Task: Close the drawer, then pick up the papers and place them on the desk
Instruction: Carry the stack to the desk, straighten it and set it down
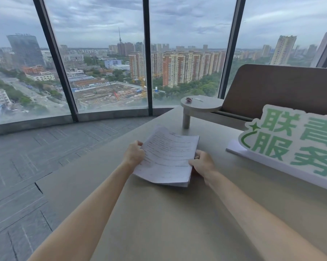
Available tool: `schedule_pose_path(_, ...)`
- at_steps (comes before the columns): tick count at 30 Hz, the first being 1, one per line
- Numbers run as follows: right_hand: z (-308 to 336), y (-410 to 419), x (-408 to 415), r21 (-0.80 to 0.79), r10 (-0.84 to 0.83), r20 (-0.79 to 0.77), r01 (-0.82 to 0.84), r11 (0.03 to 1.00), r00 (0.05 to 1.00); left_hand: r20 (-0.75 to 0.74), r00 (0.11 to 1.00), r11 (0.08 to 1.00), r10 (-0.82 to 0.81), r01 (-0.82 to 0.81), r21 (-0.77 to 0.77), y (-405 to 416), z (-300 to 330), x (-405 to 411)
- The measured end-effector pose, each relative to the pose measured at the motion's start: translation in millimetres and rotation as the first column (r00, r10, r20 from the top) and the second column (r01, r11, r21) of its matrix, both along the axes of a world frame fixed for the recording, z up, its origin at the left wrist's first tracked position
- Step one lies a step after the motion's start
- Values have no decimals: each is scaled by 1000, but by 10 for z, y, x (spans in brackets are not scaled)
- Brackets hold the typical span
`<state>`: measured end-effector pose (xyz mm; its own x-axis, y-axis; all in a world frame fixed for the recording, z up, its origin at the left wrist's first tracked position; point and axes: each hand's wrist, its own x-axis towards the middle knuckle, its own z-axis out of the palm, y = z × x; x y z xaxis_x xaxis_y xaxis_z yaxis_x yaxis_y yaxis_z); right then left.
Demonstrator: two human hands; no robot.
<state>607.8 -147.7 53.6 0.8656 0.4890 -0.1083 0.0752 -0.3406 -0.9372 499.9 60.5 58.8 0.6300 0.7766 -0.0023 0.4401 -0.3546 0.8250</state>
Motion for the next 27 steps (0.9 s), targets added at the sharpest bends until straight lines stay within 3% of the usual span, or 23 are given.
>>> schedule_pose_path(8,-451,266,703,30,-46,-65,48,998,997,-70,997,996,-36,41,75,347,-138,432)
schedule_pose_path(16,-125,308,542,-34,-56,-7,56,998,998,-98,995,959,-29,55,279,493,-128,659)
schedule_pose_path(27,-107,370,662,-44,-76,-32,74,996,997,-125,992,927,-26,71,369,499,-107,774)
